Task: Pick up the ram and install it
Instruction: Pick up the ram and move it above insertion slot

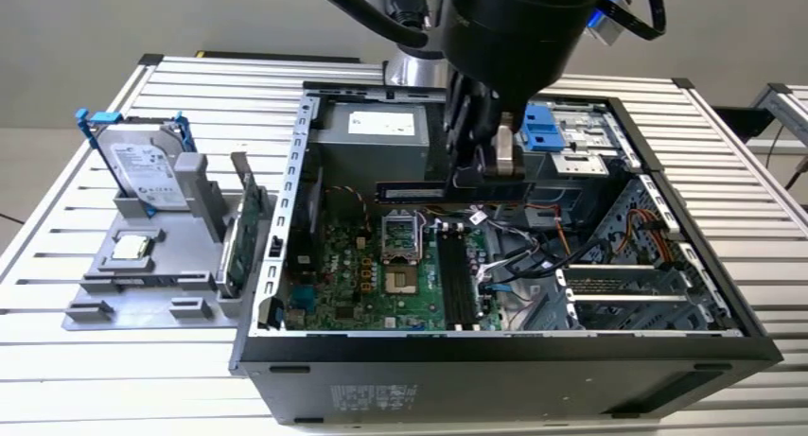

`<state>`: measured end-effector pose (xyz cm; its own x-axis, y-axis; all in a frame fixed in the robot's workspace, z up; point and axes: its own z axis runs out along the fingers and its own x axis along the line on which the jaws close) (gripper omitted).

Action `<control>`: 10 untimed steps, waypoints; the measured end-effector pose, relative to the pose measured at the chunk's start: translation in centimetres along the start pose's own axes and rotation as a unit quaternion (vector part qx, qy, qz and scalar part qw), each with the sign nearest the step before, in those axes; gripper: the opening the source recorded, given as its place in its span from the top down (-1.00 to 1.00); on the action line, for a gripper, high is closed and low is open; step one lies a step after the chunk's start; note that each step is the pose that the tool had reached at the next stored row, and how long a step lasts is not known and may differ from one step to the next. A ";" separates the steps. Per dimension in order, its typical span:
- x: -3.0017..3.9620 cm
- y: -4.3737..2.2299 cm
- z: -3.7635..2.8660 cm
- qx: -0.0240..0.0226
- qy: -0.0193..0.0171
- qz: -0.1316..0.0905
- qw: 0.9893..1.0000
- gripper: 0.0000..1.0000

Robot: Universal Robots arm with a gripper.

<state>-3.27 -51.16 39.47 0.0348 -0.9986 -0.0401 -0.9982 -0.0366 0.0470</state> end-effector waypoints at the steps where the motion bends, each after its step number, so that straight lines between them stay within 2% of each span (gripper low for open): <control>1: 0.00 -0.10 0.00 0.000 0.000 0.000 1.000 1.00; 10: 0.02 -0.70 -0.03 0.000 0.000 0.000 1.000 1.00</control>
<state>-2.57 -51.16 39.47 0.0348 -0.9986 -0.0401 -0.9982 -0.0367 0.0470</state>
